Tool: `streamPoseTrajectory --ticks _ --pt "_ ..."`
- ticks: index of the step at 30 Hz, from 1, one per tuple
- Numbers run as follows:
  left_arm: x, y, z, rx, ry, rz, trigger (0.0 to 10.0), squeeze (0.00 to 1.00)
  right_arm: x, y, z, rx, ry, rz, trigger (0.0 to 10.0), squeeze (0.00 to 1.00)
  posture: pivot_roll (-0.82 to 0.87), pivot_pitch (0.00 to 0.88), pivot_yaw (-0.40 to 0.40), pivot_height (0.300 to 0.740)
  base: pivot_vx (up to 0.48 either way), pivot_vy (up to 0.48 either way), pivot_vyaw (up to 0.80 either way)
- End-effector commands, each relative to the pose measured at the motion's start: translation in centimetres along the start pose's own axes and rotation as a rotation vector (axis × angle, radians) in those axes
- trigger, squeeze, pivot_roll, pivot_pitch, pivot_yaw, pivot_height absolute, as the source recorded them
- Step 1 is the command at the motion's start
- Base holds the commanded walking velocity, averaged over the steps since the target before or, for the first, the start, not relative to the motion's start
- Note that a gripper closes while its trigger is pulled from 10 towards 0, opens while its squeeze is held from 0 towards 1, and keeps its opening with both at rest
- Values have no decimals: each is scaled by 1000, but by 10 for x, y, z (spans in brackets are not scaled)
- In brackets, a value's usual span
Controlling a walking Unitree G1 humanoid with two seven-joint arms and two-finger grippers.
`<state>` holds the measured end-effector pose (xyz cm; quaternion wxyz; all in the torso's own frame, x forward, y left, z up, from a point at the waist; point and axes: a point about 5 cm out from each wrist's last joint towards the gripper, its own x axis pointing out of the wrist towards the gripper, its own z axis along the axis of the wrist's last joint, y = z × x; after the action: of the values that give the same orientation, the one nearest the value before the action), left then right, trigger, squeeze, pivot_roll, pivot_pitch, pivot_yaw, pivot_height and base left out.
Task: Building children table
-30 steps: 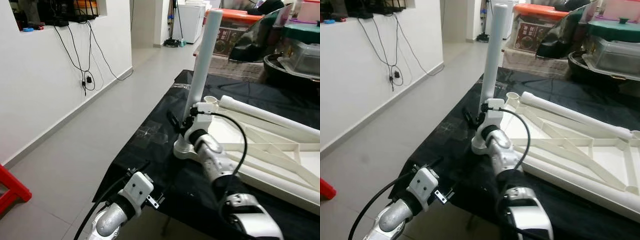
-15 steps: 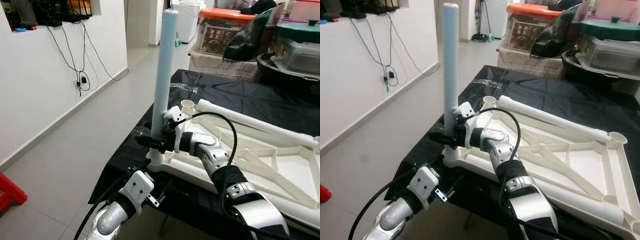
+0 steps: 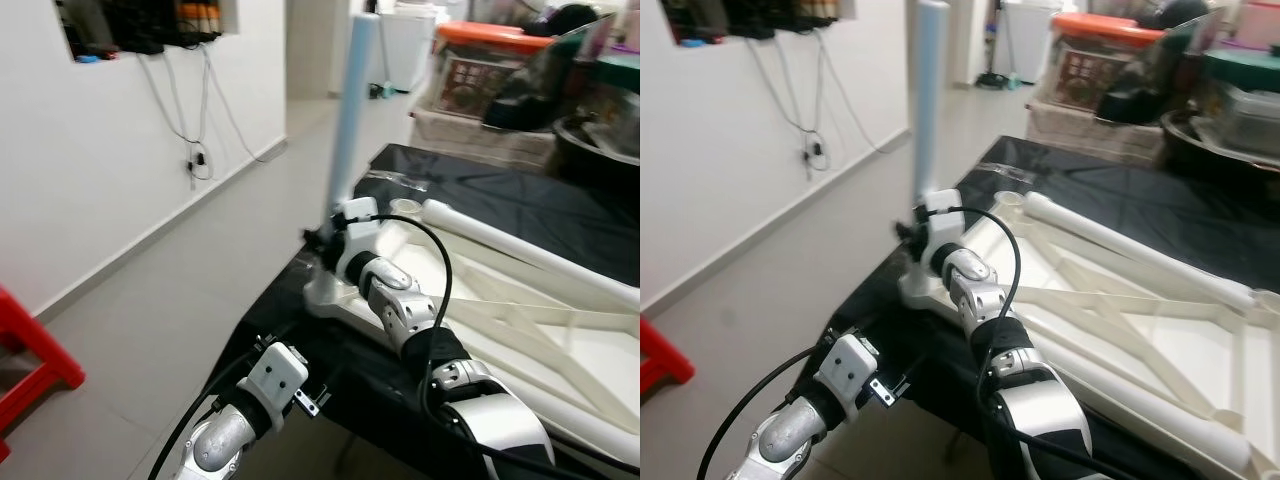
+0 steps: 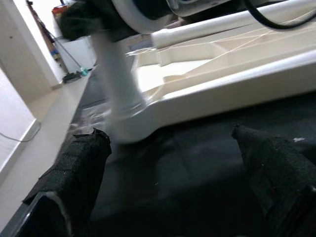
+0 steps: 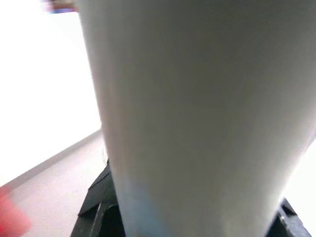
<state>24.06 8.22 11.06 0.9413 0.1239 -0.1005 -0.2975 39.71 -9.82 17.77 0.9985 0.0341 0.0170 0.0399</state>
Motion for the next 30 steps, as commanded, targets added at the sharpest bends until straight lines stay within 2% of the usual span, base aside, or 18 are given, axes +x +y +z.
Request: streamPoseTrajectory --ticks 1,2,4,10,11,13,14,17,18,19,20,23,25,27,28,30 --pt "-1 -2 0 -2 7 -9 10000 0 -11 -41 -1 17 -22 -371 0 0 192 0 -76 740 0 0 0" --pt "-1 -2 0 -2 7 -9 10000 0 -11 -41 -1 17 -22 -371 0 0 192 0 -76 740 0 0 0" --pt "0 -2 0 -2 7 -10 10000 0 -19 -42 -4 37 -36 -461 0 0 191 0 -76 740 0 0 0" --pt "0 -2 -1 -2 7 -10 10000 0 -23 -36 -8 44 -25 -481 0 0 190 0 -78 740 0 0 0" --pt "0 -2 -1 -2 8 -10 10000 0 -22 -28 -13 73 -6 -438 4196 0 193 0 -82 740 0 0 0" --pt "0 -2 -1 -2 8 -10 10000 0 -22 -28 -13 73 -6 -438 4196 0 193 0 -82 740 0 0 0" --pt "0 -2 -1 -2 8 -10 10000 0 -20 -19 -14 82 -16 -365 10000 1000 191 0 -81 740 0 0 0" --pt "0 -3 -1 -1 9 -10 10000 0 -18 -11 -14 101 -27 -302 10000 1000 189 0 -79 740 0 0 0" --pt "0 -3 -2 -1 9 -11 10000 0 -15 -7 -10 107 -64 -242 10000 137 189 0 -79 740 0 0 0" --pt "0 -3 -2 -1 9 -11 10000 0 -15 -7 -10 107 -64 -242 10000 137 189 0 -79 740 0 0 0" --pt "-1 -3 -2 -1 10 -12 10000 0 -12 -5 -2 135 -109 -169 10000 0 189 0 -78 740 0 0 0" --pt "-1 -4 -2 -1 11 -13 10000 0 -9 -11 17 139 -209 11 10000 0 190 0 -79 740 0 0 0" --pt "-1 -4 -2 -1 11 -13 10000 0 -9 -11 17 139 -209 11 10000 0 190 0 -79 740 0 0 0" --pt "-1 -3 -3 -1 11 -13 10000 0 -6 -8 20 154 -164 200 10000 0 185 0 -78 740 0 0 0" --pt "-1 -3 -3 -1 12 -14 10000 0 -7 -2 18 144 -118 351 10000 0 183 0 -74 740 0 0 0" --pt "-1 -3 -3 -1 12 -14 10000 0 -7 -2 18 144 -118 351 10000 0 183 0 -74 740 0 0 0"
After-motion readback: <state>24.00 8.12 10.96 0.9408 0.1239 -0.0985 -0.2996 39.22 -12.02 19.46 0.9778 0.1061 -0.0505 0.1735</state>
